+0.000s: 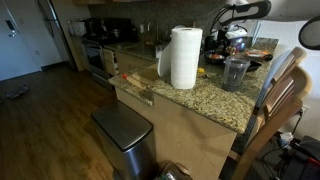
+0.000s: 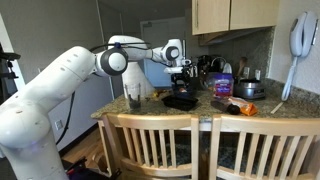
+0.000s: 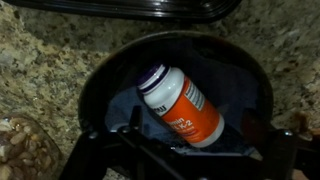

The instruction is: Take the bottle from the bowl and put it on the counter

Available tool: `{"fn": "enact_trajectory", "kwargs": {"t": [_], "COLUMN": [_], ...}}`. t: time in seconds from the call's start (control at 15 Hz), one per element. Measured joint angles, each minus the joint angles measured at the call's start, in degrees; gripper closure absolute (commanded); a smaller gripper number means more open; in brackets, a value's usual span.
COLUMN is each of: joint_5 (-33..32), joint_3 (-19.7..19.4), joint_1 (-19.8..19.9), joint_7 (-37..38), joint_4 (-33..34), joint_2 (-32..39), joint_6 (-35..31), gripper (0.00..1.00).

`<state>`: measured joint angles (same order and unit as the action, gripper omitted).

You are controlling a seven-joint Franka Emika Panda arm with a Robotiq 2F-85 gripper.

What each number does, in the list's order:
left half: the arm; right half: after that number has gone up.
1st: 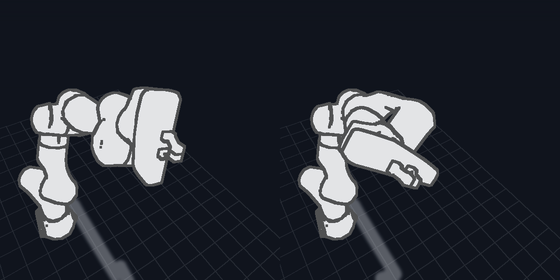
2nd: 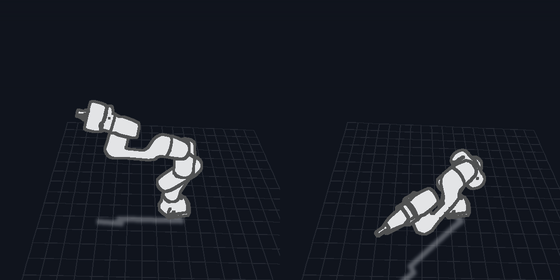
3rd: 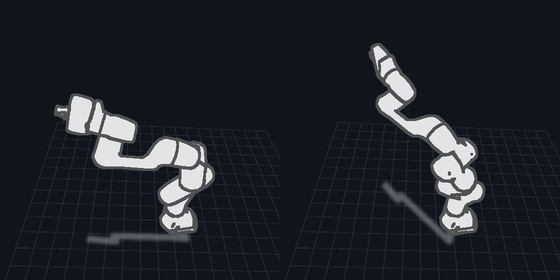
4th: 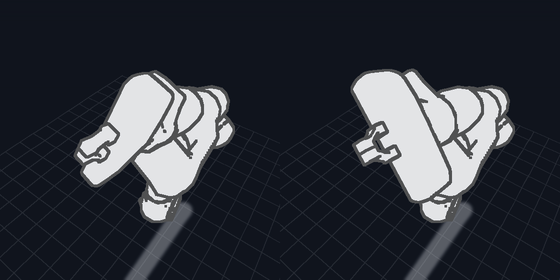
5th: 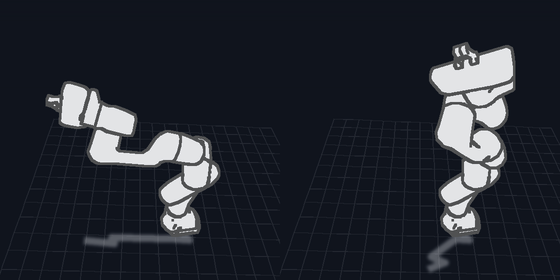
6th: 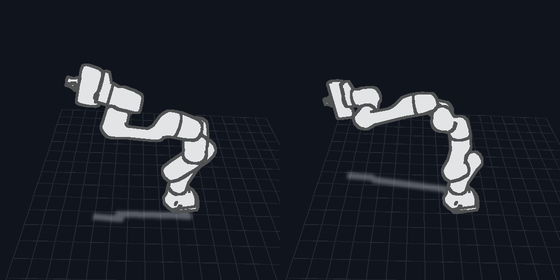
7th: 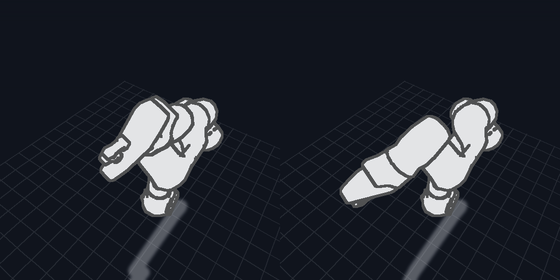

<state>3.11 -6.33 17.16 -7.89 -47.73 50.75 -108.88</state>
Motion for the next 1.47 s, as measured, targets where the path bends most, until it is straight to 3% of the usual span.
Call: {"fn": "enact_trajectory", "kwargs": {"t": [0.4, 0.67, 1.0, 1.47], "joint_5": [0.0, -0.1, -0.1, 0.0], "joint_3": [0.0, -1.1, -1.1, 0.2], "joint_1": [-0.3, 0.1, 0.5, 1.5], "joint_7": [0.1, 5.3, 6.3, -14.2], "joint_4": [0.0, 1.6, 3.0, 2.7], "joint_2": [-0.1, 2.8, 4.1, 3.3], "joint_6": [0.0, -0.5, -1.0, 7.0], "gripper": [0.00, 0.00, 0.00, 0.00]}}
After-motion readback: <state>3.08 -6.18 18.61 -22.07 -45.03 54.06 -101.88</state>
